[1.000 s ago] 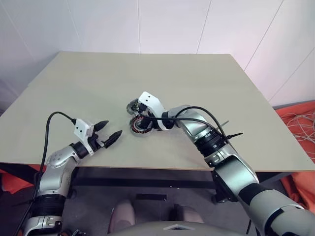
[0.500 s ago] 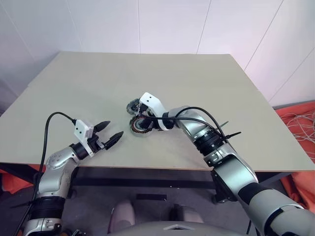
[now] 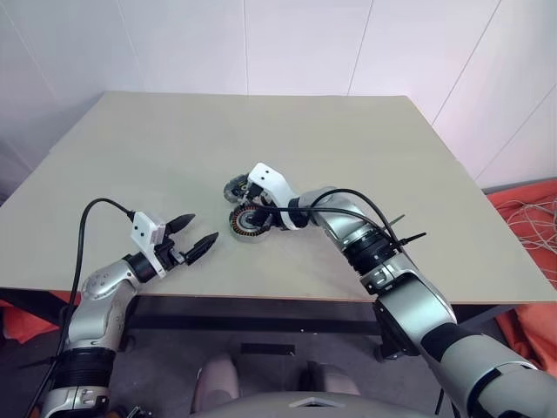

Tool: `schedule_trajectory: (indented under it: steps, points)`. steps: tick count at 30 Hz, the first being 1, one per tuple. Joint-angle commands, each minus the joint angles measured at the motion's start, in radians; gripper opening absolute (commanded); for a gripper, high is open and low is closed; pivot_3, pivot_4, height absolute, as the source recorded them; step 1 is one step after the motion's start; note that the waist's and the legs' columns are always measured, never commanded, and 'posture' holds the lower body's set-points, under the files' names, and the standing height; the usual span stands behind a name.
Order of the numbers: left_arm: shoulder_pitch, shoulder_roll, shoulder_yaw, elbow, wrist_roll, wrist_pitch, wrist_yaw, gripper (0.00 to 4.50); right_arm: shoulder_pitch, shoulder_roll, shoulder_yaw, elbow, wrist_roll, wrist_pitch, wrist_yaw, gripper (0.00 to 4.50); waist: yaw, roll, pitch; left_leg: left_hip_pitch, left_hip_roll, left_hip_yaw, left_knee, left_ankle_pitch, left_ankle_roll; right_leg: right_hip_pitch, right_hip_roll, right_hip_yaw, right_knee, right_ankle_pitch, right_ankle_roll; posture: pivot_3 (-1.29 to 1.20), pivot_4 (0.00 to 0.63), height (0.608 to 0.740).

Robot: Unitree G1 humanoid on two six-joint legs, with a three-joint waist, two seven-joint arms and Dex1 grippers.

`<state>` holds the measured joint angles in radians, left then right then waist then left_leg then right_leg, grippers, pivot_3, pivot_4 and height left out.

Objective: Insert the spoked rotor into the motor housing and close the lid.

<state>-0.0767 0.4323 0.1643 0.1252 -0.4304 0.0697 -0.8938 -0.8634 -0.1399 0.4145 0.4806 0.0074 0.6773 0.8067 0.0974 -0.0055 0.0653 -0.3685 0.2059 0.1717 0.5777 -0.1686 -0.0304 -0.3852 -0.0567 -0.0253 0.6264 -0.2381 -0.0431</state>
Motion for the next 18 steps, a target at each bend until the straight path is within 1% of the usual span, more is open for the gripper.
schedule_trajectory:
  steps: [1, 18]
  points:
    - [-0.017, 0.004, 0.007, -0.033, -0.015, -0.011, -0.007, 4.50, -0.020, -0.004, -0.016, -0.014, -0.001, -0.008, 0.009, 0.65, 0.000, 0.000, 0.000, 0.000, 0.000, 0.000, 0.000, 0.000, 0.000, 0.000, 0.000, 0.000, 0.000, 0.000, 0.000, 0.00, 0.000, 0.740]
    - [-0.028, 0.005, 0.007, -0.021, -0.009, -0.013, -0.004, 4.50, -0.019, 0.005, -0.018, -0.007, -0.006, -0.006, 0.007, 0.65, 0.000, 0.000, 0.000, 0.000, 0.000, 0.000, 0.000, 0.000, 0.000, 0.000, 0.000, 0.000, 0.000, 0.000, 0.000, 0.00, 0.000, 0.740]
